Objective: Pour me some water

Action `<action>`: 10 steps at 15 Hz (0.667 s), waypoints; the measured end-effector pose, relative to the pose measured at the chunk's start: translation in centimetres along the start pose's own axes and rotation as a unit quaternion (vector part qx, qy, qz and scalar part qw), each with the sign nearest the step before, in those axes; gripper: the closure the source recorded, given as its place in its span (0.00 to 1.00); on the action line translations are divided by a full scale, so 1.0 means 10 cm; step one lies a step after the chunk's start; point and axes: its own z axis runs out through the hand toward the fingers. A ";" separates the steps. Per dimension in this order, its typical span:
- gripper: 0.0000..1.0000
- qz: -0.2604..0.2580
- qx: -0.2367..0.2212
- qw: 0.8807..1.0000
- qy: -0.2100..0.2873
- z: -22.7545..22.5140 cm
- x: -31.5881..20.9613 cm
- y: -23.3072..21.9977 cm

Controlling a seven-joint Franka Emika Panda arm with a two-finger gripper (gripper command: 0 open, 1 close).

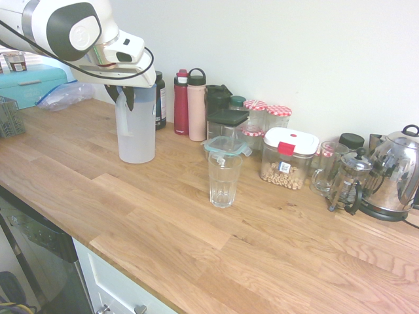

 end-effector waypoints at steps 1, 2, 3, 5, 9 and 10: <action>0.00 0.001 -0.001 1.000 -0.001 0.02 -0.01 -0.01; 0.00 0.002 -0.003 1.000 -0.001 0.03 -0.02 -0.03; 0.00 0.002 -0.004 1.000 0.000 0.03 -0.02 -0.04; 0.00 0.002 -0.007 1.000 0.000 0.04 -0.04 -0.06; 0.00 0.000 -0.011 1.000 0.001 0.06 -0.05 -0.07; 0.00 0.000 -0.011 1.000 0.001 0.06 -0.05 -0.07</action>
